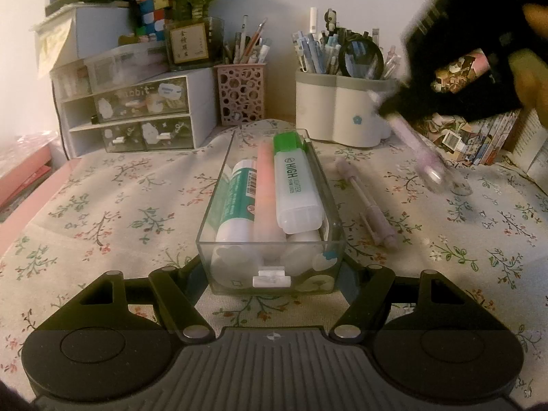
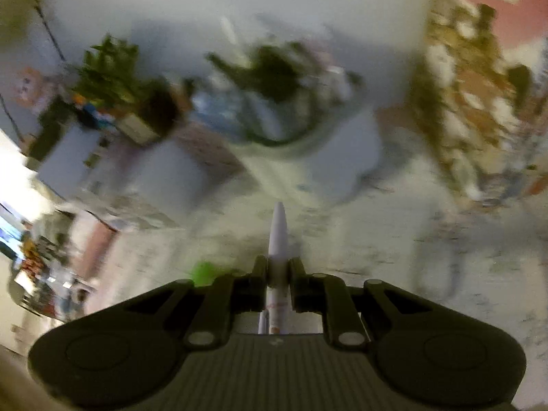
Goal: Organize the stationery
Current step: 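Lower the purple ball pen into the clear box, release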
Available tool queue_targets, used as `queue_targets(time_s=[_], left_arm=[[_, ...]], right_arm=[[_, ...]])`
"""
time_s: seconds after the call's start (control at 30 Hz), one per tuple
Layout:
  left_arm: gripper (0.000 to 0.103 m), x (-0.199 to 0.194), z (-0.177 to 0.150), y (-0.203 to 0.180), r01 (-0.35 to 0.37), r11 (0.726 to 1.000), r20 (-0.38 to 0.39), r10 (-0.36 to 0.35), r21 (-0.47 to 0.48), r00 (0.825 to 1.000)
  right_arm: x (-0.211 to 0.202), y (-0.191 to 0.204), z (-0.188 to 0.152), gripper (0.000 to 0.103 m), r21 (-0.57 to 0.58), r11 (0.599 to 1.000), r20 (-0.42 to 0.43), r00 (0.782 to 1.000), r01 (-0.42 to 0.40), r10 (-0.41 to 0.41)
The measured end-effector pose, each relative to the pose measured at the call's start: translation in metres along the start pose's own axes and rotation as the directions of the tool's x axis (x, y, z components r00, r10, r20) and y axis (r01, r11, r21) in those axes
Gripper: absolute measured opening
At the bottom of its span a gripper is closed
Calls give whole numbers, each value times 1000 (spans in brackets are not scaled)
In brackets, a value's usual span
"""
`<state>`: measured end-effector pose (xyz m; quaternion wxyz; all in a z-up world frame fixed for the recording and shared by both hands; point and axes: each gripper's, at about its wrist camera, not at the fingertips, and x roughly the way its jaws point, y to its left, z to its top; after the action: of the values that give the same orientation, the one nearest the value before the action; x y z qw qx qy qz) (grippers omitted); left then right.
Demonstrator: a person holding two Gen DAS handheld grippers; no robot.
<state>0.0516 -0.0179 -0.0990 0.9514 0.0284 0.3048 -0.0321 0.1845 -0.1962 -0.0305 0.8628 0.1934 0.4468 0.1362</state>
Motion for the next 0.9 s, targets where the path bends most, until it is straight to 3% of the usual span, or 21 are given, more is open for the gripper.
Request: queue_targets(time_s=[0.13,0.3,0.53,0.63,0.9], left_arm=[[72,0,0,0,0,1000,0,0,0,1000],[72,0,0,0,1,1000,0,-1,0,1000],[72,1,0,-1,7,1000,1,-7,1,1000],[72,1,1,-2,10,1000,2,-10,3,1000],[72,2,1,-1,12,1000,2,-12,2,1000]], right_arm=[[8,31,1,20,63,995,-17,997,-80,81],[34,54,-1,20,117,986,-80,988,-122,131],[68,71,-3,20,93,990,-187,975,-103,118],[72,75,-6,21,50,998,-200,978,-49,58],[77,75,-9,21,18,996,-245,965,-88,89]])
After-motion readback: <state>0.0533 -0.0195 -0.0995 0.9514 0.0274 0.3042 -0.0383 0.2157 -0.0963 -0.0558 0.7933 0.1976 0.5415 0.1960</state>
